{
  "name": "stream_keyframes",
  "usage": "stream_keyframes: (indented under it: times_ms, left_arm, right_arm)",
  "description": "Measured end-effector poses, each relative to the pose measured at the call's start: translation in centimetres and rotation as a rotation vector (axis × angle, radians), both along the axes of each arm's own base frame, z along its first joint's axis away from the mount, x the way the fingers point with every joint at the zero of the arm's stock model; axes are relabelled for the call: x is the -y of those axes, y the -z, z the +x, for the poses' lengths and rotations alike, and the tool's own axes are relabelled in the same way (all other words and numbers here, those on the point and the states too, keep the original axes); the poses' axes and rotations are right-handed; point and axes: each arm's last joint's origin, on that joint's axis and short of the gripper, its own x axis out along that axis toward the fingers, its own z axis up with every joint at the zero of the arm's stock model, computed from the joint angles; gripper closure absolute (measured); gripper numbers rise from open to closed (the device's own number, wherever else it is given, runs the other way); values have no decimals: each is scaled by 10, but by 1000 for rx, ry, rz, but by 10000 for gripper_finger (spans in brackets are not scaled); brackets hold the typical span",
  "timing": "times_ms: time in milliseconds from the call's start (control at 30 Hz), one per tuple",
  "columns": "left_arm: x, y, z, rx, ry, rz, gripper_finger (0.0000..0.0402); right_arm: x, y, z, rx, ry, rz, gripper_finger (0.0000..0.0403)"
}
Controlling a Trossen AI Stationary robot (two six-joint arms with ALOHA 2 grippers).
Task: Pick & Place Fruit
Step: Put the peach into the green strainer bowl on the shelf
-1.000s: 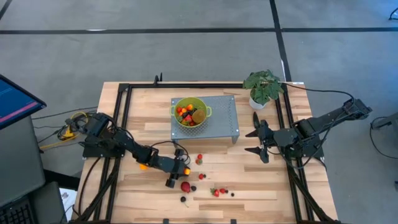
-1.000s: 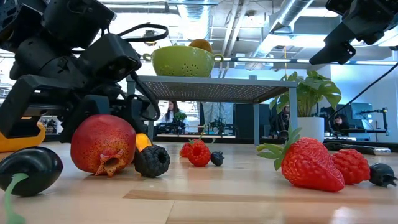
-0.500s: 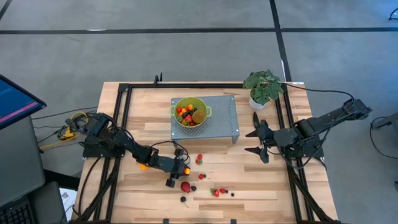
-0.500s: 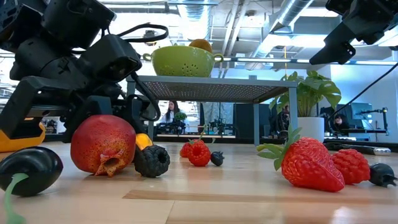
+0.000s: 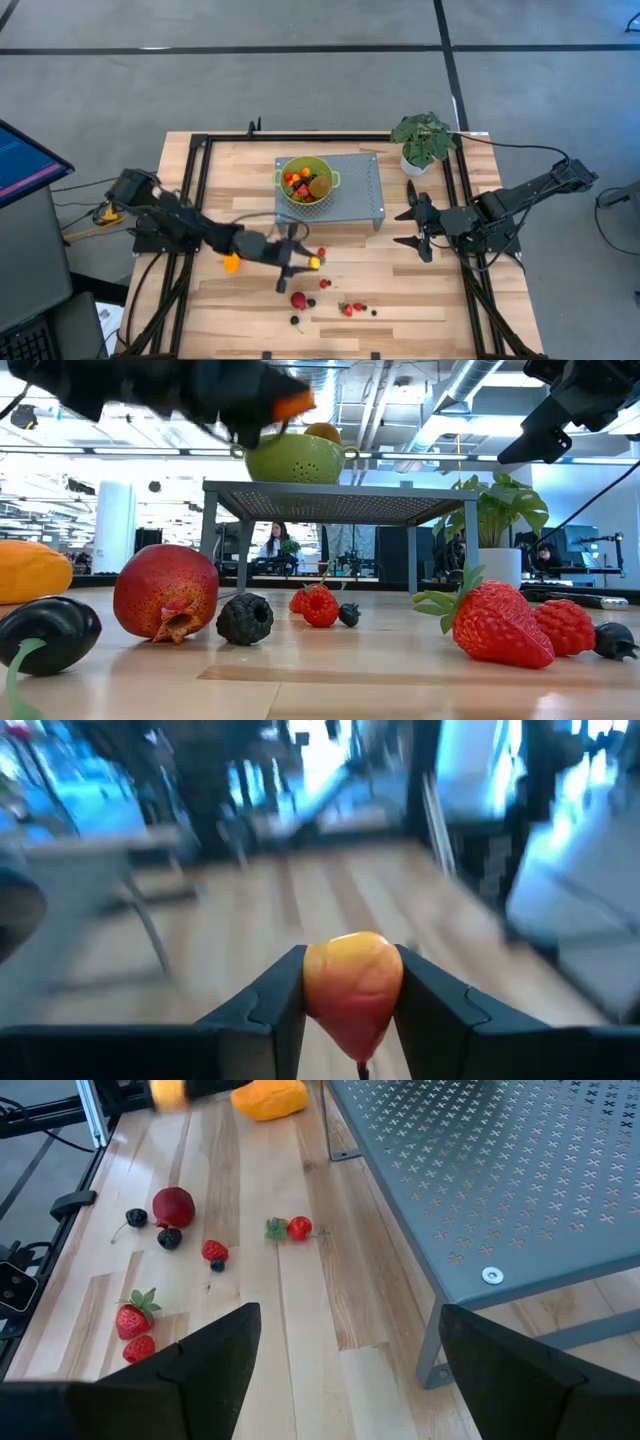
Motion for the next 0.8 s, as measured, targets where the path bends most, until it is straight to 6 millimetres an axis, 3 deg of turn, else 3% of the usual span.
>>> stream_keyframes:
  times_ms: [200, 400, 567, 800]
  left_arm:
    - [-26, -55, -14, 191, -67, -64, 278]
    - [-57, -87, -27, 313, -164, -87, 276]
    - [-85, -96, -30, 345, -266, -77, 275]
    - [-120, -86, -29, 268, -399, -41, 275]
  right_arm:
    - [0, 0, 0, 0, 0, 0, 101]
    - [0, 0, 0, 0, 0, 0, 101]
    - [0, 0, 0, 0, 0, 0, 101]
    - [0, 0, 0, 0, 0, 0, 101]
